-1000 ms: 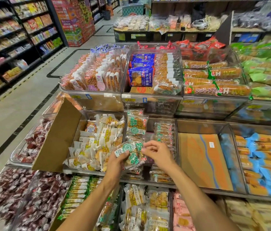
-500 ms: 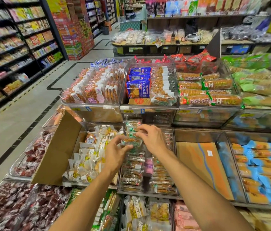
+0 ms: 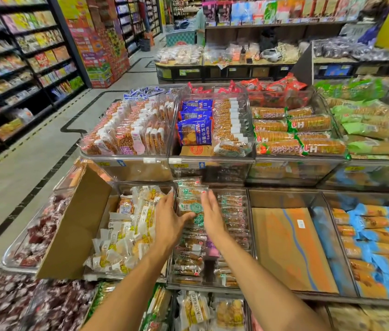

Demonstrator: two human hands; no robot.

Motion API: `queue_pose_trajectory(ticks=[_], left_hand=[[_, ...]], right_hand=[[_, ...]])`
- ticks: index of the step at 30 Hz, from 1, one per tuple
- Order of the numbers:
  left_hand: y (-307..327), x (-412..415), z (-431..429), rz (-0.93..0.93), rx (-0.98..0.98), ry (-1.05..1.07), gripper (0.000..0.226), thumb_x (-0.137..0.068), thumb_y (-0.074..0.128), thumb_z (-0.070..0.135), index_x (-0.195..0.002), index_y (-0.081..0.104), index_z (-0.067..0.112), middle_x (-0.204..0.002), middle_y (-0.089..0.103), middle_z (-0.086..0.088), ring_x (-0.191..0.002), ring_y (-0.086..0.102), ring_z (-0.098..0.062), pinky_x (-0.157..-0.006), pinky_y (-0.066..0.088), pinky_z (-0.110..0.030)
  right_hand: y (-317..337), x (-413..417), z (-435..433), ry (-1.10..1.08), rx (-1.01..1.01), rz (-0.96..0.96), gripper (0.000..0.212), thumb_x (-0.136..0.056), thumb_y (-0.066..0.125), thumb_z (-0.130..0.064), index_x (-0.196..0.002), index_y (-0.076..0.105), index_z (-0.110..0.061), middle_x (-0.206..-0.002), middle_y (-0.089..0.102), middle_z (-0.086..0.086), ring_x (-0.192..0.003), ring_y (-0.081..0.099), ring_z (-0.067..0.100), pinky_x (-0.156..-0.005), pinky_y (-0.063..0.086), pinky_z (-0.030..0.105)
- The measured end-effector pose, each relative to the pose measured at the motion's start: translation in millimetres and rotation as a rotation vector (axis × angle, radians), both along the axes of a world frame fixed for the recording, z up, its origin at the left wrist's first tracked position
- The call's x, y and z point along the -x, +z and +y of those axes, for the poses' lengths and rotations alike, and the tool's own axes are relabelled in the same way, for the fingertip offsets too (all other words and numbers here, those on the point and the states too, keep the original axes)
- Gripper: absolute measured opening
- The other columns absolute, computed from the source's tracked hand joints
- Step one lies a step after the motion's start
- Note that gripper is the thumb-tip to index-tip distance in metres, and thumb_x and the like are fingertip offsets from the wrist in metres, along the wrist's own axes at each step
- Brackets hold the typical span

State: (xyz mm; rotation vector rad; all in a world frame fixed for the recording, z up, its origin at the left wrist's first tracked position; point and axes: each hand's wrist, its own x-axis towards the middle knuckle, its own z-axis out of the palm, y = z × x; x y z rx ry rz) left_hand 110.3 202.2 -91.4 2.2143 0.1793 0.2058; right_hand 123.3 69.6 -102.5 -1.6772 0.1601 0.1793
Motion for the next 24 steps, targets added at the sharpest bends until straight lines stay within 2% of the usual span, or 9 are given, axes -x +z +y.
queue_pose_trajectory(ticks=[2, 4, 5, 9, 14, 16, 19, 22, 24], left_hand=[[5, -2, 2, 0.006, 0.044, -0.092, 0.093, -0.077, 0.092, 0.026, -0.154, 0.042, 0.006, -0.131, 0.045, 0.02, -0.127, 0.042, -0.006, -0.109, 0.036, -0.015], [10, -3, 4, 0.073, 0.117, -0.193, 0.103, -0.081, 0.088, 0.009, -0.163, 0.024, 0.009, -0.136, 0.037, 0.022, -0.132, 0.037, -0.002, -0.097, 0.029, 0.005], [11, -5, 4, 0.109, 0.157, -0.232, 0.111, -0.083, 0.086, 0.004, -0.166, 0.012, 0.012, -0.147, 0.033, 0.019, -0.137, 0.033, -0.002, -0.098, 0.029, 0.005], [11, -14, 8, 0.139, 0.296, -0.255, 0.132, -0.079, 0.083, -0.005, -0.165, -0.012, 0.028, -0.173, 0.004, 0.009, -0.156, 0.011, -0.005, -0.127, 0.021, -0.03], [8, -11, 7, 0.165, 0.283, -0.302, 0.12, -0.082, 0.074, -0.018, -0.165, -0.003, 0.021, -0.162, 0.02, 0.021, -0.137, 0.023, 0.024, -0.111, 0.032, -0.005], [7, -16, 10, 0.176, 0.265, -0.359, 0.12, -0.082, 0.069, -0.022, -0.165, -0.007, 0.02, -0.148, 0.018, 0.036, -0.124, 0.027, 0.038, -0.108, 0.04, -0.008], [7, -22, 13, 0.175, 0.237, -0.388, 0.126, -0.083, 0.068, -0.02, -0.164, -0.017, 0.023, -0.147, 0.01, 0.042, -0.126, 0.02, 0.04, -0.118, 0.041, -0.029], [5, -22, 13, 0.181, 0.225, -0.372, 0.127, -0.082, 0.071, -0.018, -0.164, -0.016, 0.023, -0.159, 0.002, 0.032, -0.132, 0.013, 0.037, -0.122, 0.031, -0.02], [-1, -22, 16, 0.176, 0.204, -0.365, 0.127, -0.08, 0.074, -0.017, -0.165, -0.012, 0.022, -0.162, 0.011, 0.026, -0.142, 0.021, 0.025, -0.117, 0.036, -0.017]], right_hand=[[0, -2, 2, 0.025, -0.013, -0.011, 0.096, -0.083, 0.033, -0.095, -0.163, 0.019, -0.045, -0.169, 0.027, -0.016, -0.156, 0.024, 0.017, -0.127, 0.02, 0.056], [-2, -7, 1, -0.013, -0.075, -0.028, 0.085, -0.09, 0.037, -0.085, -0.163, 0.024, -0.043, -0.168, 0.03, -0.013, -0.155, 0.029, 0.017, -0.126, 0.024, 0.051], [-1, -9, 1, -0.036, -0.104, -0.025, 0.078, -0.095, 0.037, -0.078, -0.163, 0.026, -0.041, -0.168, 0.031, -0.012, -0.154, 0.03, 0.017, -0.126, 0.025, 0.05], [6, -13, 10, -0.054, -0.126, -0.02, 0.064, -0.103, 0.031, -0.067, -0.162, 0.029, -0.042, -0.168, 0.032, -0.012, -0.153, 0.031, 0.016, -0.124, 0.023, 0.045], [-1, -7, 13, -0.049, -0.066, -0.085, 0.067, -0.101, 0.026, -0.068, -0.163, 0.025, -0.044, -0.166, 0.032, -0.014, -0.15, 0.033, 0.012, -0.118, 0.023, 0.032], [-2, -6, 12, -0.038, -0.054, -0.074, 0.069, -0.1, 0.025, -0.065, -0.164, 0.025, -0.039, -0.167, 0.031, -0.014, -0.149, 0.031, 0.007, -0.115, 0.021, 0.027], [5, -11, 10, -0.042, -0.065, -0.06, 0.066, -0.103, 0.021, -0.064, -0.164, 0.026, -0.038, -0.169, 0.028, -0.012, -0.15, 0.028, 0.007, -0.116, 0.02, 0.029], [8, -14, 12, -0.023, -0.044, -0.037, 0.059, -0.109, 0.019, -0.057, -0.165, 0.021, -0.04, -0.17, 0.025, -0.013, -0.153, 0.028, 0.013, -0.114, 0.017, 0.028], [3, -11, 14, 0.001, 0.005, -0.027, 0.059, -0.108, 0.016, -0.057, -0.165, 0.017, -0.042, -0.17, 0.023, -0.014, -0.153, 0.029, 0.014, -0.113, 0.018, 0.029]])
